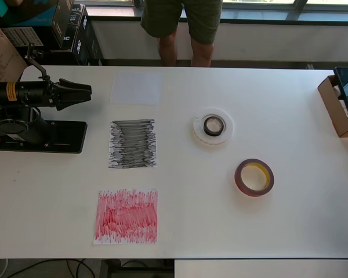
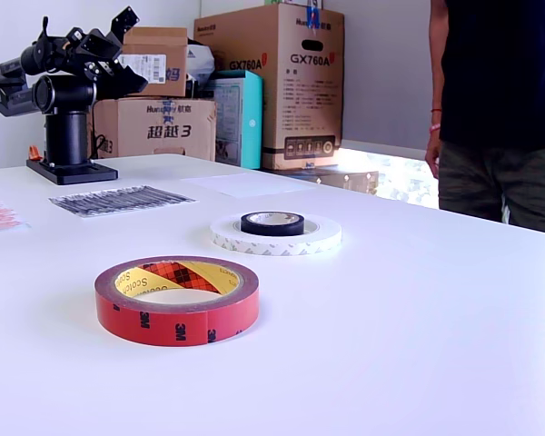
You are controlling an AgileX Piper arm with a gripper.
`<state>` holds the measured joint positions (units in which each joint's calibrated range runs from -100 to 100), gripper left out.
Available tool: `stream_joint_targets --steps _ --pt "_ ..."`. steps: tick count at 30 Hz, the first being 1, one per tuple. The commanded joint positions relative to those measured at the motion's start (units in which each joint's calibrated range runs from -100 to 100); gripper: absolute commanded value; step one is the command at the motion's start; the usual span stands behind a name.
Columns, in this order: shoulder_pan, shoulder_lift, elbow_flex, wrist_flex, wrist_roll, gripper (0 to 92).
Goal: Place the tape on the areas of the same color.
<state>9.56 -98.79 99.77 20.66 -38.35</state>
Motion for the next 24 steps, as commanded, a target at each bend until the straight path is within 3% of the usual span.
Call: stream_joint_targets --steps 1,24 --pt "0.08 -0.37 -0.32 -0.59 0.38 83.0" --pt "0.72 -0.27 -0.41 -0.42 0.54 83.0"
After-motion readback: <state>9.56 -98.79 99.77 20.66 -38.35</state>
